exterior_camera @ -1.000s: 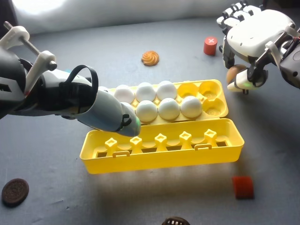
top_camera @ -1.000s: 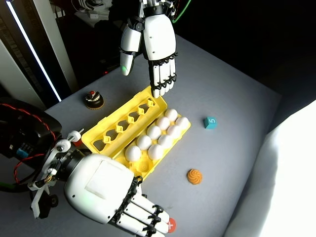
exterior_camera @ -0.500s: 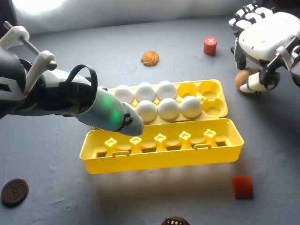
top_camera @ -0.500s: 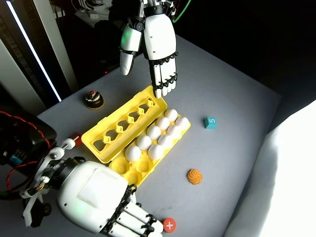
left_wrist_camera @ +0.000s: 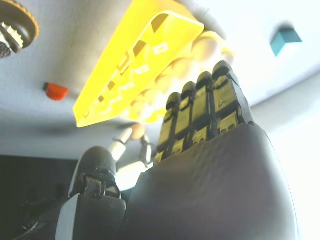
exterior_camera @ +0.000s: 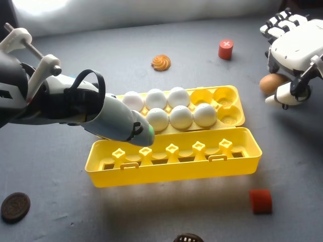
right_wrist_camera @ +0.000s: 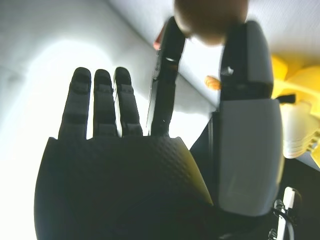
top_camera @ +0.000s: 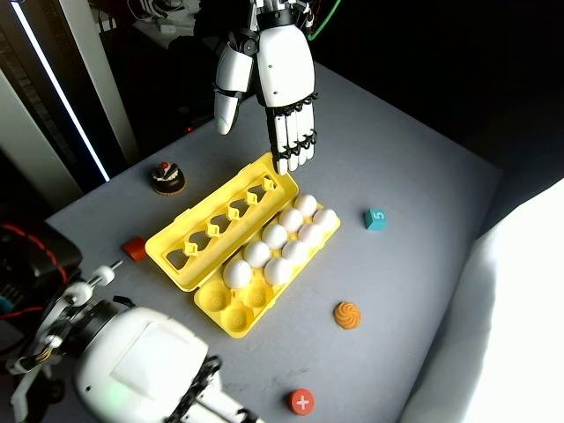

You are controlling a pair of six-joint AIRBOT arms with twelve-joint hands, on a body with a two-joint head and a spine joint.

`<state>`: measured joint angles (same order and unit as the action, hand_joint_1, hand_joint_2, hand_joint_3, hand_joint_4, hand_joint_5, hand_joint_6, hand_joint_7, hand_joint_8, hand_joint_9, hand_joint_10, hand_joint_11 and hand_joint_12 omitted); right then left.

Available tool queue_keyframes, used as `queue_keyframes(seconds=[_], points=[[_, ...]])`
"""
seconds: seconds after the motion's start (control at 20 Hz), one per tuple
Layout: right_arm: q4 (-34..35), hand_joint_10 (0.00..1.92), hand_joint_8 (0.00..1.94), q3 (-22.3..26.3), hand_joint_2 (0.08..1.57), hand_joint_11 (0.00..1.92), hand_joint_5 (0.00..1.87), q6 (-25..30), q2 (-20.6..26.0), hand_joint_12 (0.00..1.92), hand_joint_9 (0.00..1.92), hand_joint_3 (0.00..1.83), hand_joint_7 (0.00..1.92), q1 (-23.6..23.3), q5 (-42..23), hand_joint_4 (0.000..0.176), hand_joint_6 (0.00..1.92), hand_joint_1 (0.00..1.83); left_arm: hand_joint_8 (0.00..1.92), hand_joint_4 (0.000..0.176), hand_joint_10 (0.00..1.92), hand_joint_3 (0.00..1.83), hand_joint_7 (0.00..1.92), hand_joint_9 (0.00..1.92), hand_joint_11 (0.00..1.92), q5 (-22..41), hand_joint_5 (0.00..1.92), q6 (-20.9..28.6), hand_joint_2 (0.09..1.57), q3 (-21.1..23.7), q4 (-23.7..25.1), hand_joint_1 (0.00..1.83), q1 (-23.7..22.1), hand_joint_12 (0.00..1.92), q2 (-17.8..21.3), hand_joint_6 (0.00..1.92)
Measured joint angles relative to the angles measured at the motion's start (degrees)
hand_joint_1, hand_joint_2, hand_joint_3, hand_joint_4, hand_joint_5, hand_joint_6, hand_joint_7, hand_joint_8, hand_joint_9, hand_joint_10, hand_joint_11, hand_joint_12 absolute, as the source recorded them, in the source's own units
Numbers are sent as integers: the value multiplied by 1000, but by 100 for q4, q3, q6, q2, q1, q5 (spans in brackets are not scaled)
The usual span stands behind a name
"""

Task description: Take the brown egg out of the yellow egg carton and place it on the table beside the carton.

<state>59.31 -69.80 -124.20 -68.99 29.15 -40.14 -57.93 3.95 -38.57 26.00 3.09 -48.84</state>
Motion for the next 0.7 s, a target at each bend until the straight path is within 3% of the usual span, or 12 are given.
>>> queue_keyframes(seconds=[0.05,0.1,0.15,0.3,0.4,0.5,0.55,0.6,0.65,0.7], points=[[0,0,0,0,861,0,828,2,0,0,0,0,0,2,2,44,0,749,8,0,1,0,31,5,0,-2,62,0,1265,0,0,0,0,0,0,7],[-4,0,0,7,868,0,810,0,-2,0,0,0,0,2,13,38,0,753,1,0,0,0,12,0,0,-4,43,0,1261,0,4,0,0,0,0,1],[-26,0,0,15,860,0,798,2,-2,0,0,0,0,2,17,46,0,748,9,0,3,0,31,8,0,-9,65,0,1262,0,2,0,0,0,0,10],[-46,0,0,17,818,0,757,2,-13,0,0,0,0,2,17,94,0,703,2,0,0,0,17,0,0,-7,49,2,1262,0,2,0,0,0,0,2],[-44,0,5,17,799,0,787,2,-13,0,0,0,14,2,15,105,12,741,8,0,3,0,31,8,0,-7,66,0,1264,0,2,0,0,0,0,9],[-46,0,1,17,775,0,790,2,-13,0,0,0,4,2,15,99,12,766,4,0,0,1,25,0,0,-7,56,2,1269,0,2,0,0,0,0,4],[-44,0,0,17,768,0,759,2,-13,0,0,0,0,-4,17,88,2,758,0,0,0,6,4,0,0,-9,10,0,1281,0,2,0,0,0,0,0],[-44,0,0,17,765,0,789,2,-13,0,0,0,0,-20,15,94,15,773,0,0,0,6,0,0,0,-7,1,0,1281,0,2,0,0,0,0,0],[-22,0,0,17,765,0,821,4,-13,0,0,0,0,-46,20,77,27,800,0,0,0,5,0,0,0,-7,0,0,1280,0,2,0,0,0,0,0],[-24,0,3,17,754,0,856,0,-13,0,0,0,7,-109,22,75,38,837,0,0,0,6,0,0,0,-7,0,2,1283,0,2,0,0,0,0,0]])
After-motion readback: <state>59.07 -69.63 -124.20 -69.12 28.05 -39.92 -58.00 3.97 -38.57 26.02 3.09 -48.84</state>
